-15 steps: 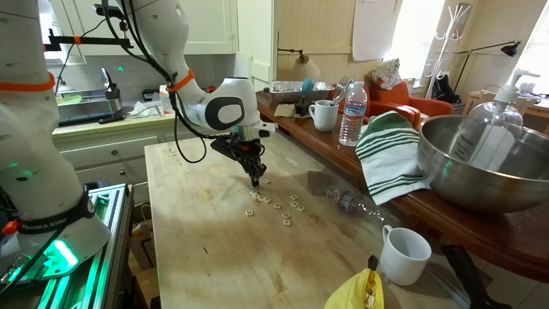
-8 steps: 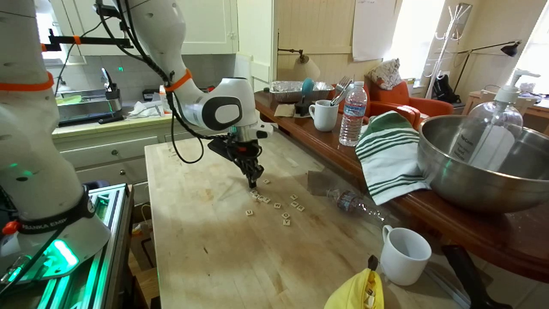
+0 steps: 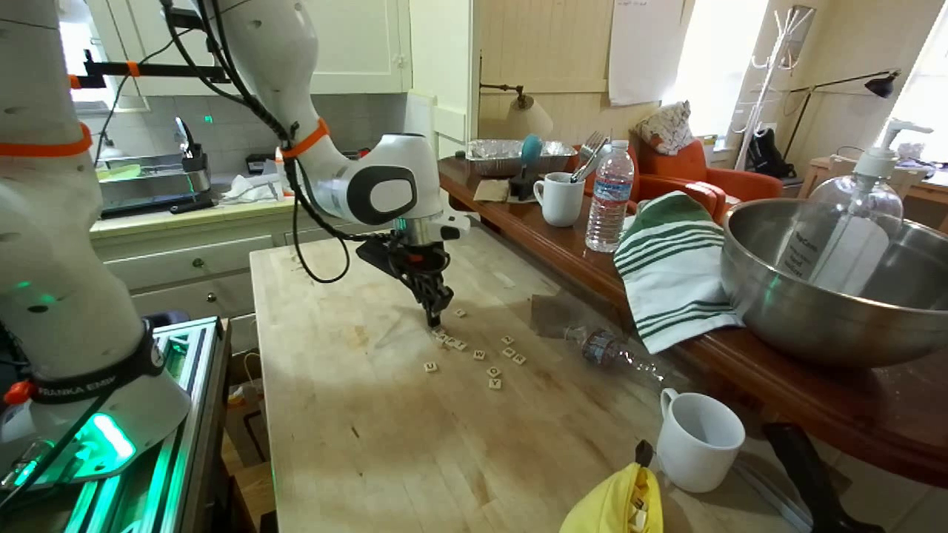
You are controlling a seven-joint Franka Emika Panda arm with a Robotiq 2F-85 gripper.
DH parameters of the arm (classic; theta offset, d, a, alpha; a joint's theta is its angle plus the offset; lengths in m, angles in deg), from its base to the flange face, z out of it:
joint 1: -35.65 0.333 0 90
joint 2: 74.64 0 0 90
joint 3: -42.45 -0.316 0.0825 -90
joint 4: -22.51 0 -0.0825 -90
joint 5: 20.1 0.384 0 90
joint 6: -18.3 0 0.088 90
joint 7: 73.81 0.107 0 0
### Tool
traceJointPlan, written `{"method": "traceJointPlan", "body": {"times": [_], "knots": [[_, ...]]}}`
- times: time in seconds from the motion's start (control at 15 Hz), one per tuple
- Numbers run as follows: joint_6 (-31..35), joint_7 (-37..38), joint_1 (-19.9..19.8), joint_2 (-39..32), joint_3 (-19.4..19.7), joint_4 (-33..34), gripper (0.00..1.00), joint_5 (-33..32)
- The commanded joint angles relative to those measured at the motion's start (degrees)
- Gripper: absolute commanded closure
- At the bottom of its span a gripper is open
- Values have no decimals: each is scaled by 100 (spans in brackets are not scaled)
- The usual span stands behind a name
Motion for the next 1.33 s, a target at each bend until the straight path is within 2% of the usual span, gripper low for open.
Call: {"method": "traceJointPlan", "body": {"times": [0.0, 0.93, 1.27], "knots": [[-175, 238, -1, -179, 85, -193, 100, -265], [-311, 422, -15, -175, 110, -192, 100, -476], [-317, 279, -43, -50, 61, -244, 100, -378]]}}
